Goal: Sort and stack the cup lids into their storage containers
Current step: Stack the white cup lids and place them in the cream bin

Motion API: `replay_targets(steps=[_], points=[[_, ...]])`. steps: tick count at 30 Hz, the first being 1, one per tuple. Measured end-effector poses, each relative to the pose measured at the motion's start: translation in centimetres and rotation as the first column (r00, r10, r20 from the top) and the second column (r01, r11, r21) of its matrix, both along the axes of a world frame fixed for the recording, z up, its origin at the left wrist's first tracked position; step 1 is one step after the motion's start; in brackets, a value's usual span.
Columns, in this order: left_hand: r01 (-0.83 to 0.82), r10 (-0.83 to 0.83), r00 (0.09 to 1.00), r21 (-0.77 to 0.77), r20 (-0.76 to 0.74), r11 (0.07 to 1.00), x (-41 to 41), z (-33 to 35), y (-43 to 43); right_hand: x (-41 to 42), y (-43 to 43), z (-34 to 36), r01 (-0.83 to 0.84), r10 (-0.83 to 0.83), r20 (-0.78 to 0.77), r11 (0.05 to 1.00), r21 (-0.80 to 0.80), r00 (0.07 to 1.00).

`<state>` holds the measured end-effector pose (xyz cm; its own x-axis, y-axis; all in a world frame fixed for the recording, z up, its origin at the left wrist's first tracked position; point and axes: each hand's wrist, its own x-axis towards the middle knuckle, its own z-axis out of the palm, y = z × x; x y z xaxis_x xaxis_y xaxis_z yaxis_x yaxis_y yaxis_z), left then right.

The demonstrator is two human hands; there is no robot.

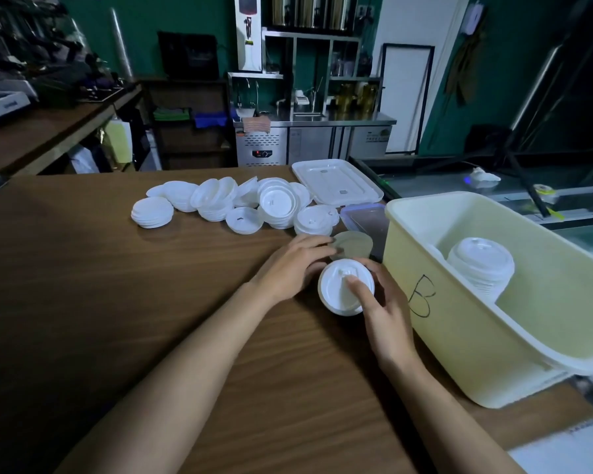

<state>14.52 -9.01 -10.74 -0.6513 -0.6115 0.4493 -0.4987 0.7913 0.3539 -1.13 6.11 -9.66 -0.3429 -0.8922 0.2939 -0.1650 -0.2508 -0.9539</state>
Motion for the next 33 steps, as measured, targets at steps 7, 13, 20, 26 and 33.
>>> replay_targets(steps=[7,13,20,26,33], points=[[-0.029,0.029,0.999,-0.056,0.012,0.998,-0.2,0.5,-0.7,-0.1,-0.2,-0.2,-0.011,0.011,-0.008,1.0,-0.002,1.0],[-0.16,0.158,0.986,-0.051,-0.051,0.986,3.5,0.1,1.7,-0.1,0.0,0.0,-0.028,0.028,0.0,1.0,0.0,1.0],[-0.328,0.321,0.938,-0.034,-0.132,0.944,8.1,0.2,6.1,0.3,0.2,0.2,-0.182,0.181,-0.055,0.983,-0.015,0.982],[-0.49,0.486,0.856,0.023,-0.179,0.871,10.7,1.1,8.3,1.2,-1.5,1.2,-0.279,0.278,-0.069,0.96,-0.01,0.958],[-0.446,0.513,0.793,0.26,-0.329,0.856,10.6,1.7,8.1,1.8,-4.4,1.0,-0.302,0.3,-0.05,0.952,-0.042,0.953]])
